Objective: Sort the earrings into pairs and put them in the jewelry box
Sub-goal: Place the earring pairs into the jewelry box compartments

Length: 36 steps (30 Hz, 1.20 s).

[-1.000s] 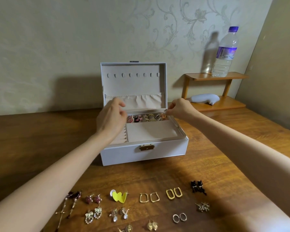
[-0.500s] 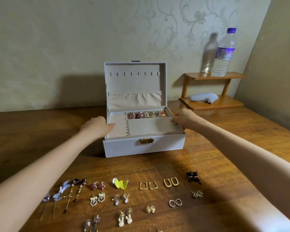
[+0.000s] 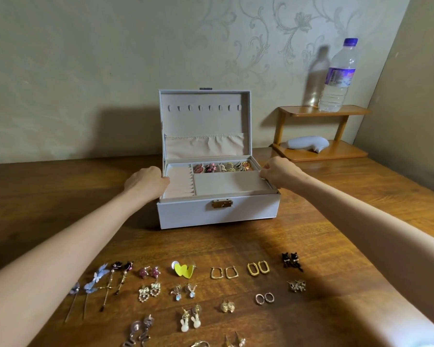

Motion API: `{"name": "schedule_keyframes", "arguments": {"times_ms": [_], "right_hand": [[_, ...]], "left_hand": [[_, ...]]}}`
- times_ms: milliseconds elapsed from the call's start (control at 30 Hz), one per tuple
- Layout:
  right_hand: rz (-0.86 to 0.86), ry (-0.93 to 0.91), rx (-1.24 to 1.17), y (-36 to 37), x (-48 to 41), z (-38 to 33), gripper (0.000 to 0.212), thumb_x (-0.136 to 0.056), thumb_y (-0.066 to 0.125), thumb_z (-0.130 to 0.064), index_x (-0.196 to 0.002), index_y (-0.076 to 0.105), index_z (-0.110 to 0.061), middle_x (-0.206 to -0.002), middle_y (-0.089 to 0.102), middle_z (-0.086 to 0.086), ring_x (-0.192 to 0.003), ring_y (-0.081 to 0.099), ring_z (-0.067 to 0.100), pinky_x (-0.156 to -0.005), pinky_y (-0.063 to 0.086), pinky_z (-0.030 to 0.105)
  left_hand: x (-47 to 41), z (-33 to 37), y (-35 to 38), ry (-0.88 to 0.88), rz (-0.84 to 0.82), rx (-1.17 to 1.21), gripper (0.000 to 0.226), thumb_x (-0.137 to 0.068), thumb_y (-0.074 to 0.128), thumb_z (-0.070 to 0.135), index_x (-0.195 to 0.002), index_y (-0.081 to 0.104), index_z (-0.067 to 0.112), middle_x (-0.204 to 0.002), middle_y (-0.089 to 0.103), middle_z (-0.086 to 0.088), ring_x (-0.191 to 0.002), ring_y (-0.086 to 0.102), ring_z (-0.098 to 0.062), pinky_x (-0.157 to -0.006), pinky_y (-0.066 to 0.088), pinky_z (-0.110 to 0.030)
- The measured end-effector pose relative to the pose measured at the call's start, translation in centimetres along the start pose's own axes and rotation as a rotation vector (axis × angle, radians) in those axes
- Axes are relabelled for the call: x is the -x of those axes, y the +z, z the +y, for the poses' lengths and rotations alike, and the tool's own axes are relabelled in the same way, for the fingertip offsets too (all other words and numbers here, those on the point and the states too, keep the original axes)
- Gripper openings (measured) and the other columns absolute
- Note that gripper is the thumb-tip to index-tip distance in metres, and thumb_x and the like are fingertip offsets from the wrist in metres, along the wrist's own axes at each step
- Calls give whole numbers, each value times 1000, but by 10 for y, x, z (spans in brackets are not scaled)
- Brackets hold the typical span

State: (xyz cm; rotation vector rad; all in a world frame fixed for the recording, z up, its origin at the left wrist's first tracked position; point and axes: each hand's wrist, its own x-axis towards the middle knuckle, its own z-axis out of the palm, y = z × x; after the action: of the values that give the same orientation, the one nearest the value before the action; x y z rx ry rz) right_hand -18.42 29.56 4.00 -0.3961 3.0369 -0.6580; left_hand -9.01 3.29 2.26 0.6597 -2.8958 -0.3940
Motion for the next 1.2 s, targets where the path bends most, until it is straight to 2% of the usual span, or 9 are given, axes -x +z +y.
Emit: {"name": "schedule_keyframes", "arguments": {"times_ms": [167, 300, 700, 833, 933, 1000, 1067, 1133, 1200], "right_hand": [[-4, -2, 5, -4, 1, 2, 25, -91, 49, -17, -97, 69, -3, -91, 69, 14, -80, 64, 27, -69, 50, 34], [-10, -10, 5, -6, 9, 9, 26, -91, 49, -19, -93, 69, -2, -87, 69, 14, -75, 63, 27, -66, 49, 34], [7, -29, -20, -5, 48, 33, 29, -92, 49, -20, -103, 63, 3, -99, 66, 20, -70, 52, 23, -65, 47, 37], [-7, -29, -27, -7, 56, 35, 29, -93, 49, -22, -103, 64, 1, -99, 67, 18, -80, 61, 31, -71, 51, 40], [35, -46, 41, -10, 68, 30, 30, -95, 48, -28, -109, 64, -7, -105, 66, 11, -87, 60, 28, -72, 49, 39], [248, -155, 196, -11, 81, 24, 31, -95, 48, -34, -113, 60, -13, -109, 61, 8, -87, 58, 26, -67, 45, 34], [462, -336, 218, -10, 101, 12, 28, -94, 51, -35, -112, 59, -15, -106, 58, 5, -82, 59, 24, -63, 47, 33], [543, -524, 128, -5, 126, -3, 22, -91, 56, -32, -105, 62, -17, -100, 59, 2, -72, 58, 16, -57, 50, 30], [517, -670, 63, 4, 150, -18, 16, -89, 60, -30, -97, 66, -18, -93, 61, -2, -66, 57, 9, -51, 52, 27]], "left_hand": [[6, 3, -2, 6, -3, 3, 36, -97, 39, 29, -67, 46, 12, -65, 50, -3, -55, 45, -15, -49, 31, -25], [16, 4, -3, 34, -7, 21, 37, -97, 40, 29, -64, 42, 12, -60, 43, -2, -51, 38, -14, -48, 28, -24], [61, 4, 6, 90, 15, -22, 37, -99, 37, 32, -68, 45, 14, -61, 45, 0, -53, 44, -14, -51, 34, -26], [69, 6, 5, 101, 0, -24, 38, -99, 35, 33, -68, 46, 14, -61, 46, -1, -54, 44, -15, -50, 32, -26], [79, 3, 0, 105, -3, 50, 40, -99, 33, 41, -80, 53, 12, -64, 53, -3, -58, 52, -18, -53, 40, -30], [95, -1, -7, 167, 120, 90, 31, -97, 34, 44, -91, 47, 17, -69, 60, -2, -57, 58, -17, -53, 46, -30], [119, -5, -15, 308, 332, 147, 20, -94, 44, 40, -96, 40, 20, -72, 58, 2, -56, 56, -13, -48, 43, -24], [143, -9, -20, 434, 440, 172, 20, -88, 57, 31, -92, 44, 17, -76, 54, 4, -64, 53, -11, -53, 40, -20], [158, -15, -18, 463, 404, 105, 20, -82, 64, 28, -86, 47, 19, -78, 51, 7, -66, 50, -8, -55, 37, -17]]}}
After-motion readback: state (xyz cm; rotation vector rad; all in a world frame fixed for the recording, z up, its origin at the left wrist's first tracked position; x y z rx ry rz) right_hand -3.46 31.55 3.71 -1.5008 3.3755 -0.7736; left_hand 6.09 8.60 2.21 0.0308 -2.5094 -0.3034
